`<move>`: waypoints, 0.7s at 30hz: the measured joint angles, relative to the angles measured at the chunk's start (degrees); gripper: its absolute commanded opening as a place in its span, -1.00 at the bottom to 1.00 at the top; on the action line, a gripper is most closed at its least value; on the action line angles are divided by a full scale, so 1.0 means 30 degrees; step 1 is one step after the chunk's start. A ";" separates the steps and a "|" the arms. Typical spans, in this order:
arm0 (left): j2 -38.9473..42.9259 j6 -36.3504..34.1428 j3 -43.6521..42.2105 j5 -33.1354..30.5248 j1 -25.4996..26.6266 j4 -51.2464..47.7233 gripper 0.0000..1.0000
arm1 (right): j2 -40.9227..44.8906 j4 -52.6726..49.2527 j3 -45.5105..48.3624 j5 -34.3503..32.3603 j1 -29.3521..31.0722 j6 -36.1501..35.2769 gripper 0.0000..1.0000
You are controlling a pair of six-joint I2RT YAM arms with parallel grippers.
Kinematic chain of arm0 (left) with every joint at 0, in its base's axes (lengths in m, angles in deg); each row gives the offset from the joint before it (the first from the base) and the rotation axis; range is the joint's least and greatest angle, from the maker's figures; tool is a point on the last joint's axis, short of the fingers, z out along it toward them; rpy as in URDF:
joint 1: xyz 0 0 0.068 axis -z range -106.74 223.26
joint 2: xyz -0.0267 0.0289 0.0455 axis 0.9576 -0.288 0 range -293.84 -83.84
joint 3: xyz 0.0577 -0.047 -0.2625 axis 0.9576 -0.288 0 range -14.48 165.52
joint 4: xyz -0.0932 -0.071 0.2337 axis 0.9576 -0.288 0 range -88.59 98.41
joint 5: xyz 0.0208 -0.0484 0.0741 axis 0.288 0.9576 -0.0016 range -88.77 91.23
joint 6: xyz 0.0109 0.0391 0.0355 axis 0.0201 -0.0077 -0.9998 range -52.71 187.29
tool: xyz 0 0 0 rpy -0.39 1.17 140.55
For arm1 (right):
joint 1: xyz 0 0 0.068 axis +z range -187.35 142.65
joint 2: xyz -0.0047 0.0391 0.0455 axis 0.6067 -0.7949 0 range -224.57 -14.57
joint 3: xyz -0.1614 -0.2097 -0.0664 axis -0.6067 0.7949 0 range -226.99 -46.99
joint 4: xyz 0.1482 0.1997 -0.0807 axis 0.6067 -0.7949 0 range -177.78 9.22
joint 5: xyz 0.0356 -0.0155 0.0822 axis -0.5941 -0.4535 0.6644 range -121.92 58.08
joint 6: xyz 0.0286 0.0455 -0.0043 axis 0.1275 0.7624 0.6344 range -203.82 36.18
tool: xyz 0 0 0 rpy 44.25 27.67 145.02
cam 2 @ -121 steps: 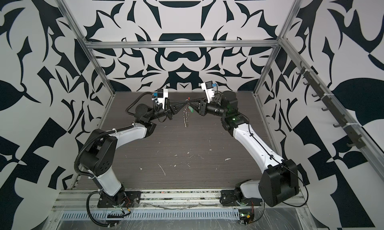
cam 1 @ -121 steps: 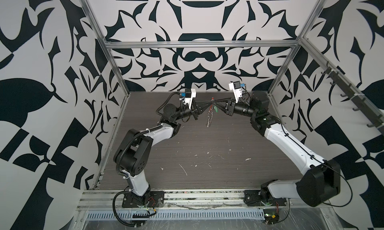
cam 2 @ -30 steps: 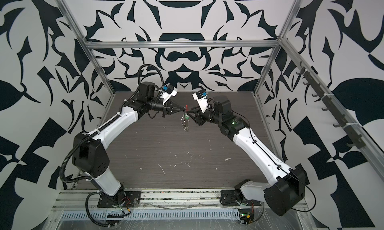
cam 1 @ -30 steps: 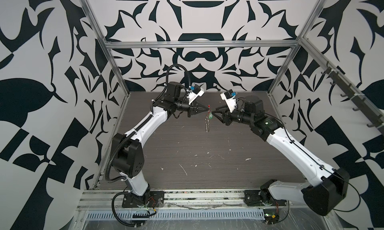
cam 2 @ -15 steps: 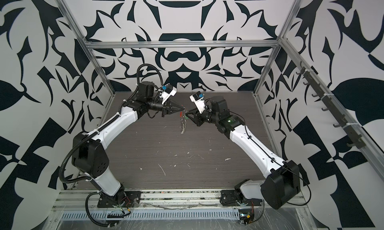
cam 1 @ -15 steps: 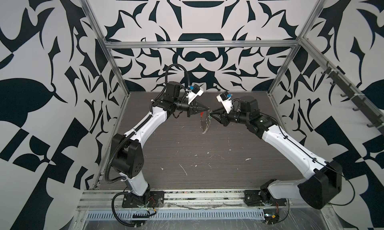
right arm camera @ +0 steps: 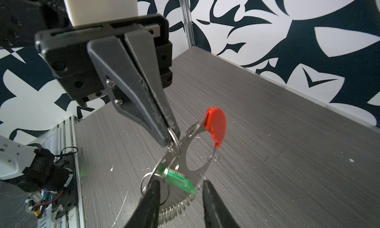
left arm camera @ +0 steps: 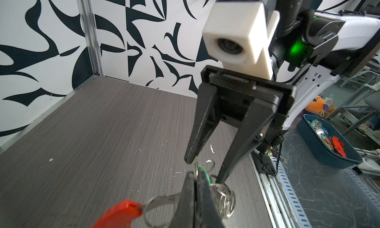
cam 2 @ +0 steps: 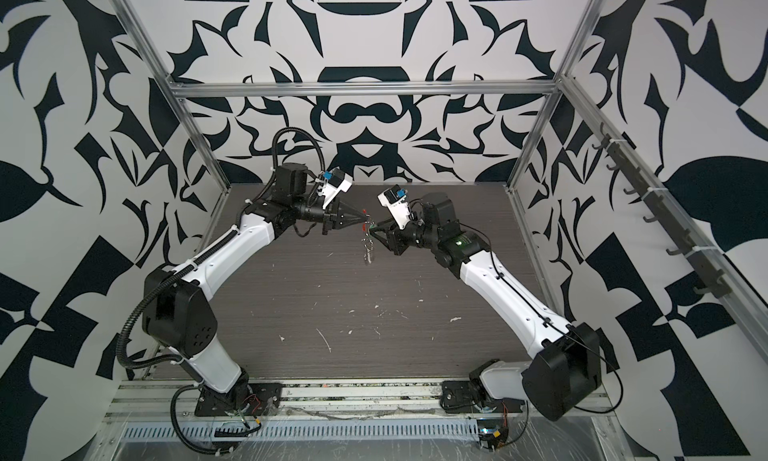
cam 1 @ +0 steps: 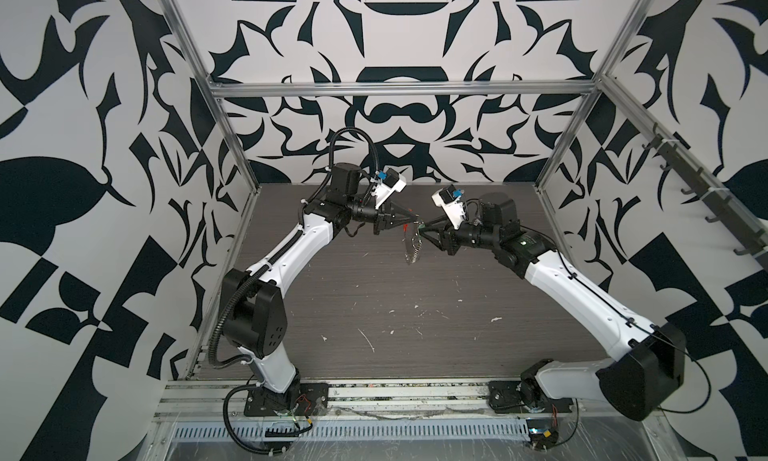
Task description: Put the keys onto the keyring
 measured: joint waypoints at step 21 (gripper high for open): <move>0.0051 -0.0036 0.0000 0.0605 -0.0073 -0.0015 -1.00 | -0.0991 0.0393 0.0597 0.1530 0.0015 0.0430 -0.11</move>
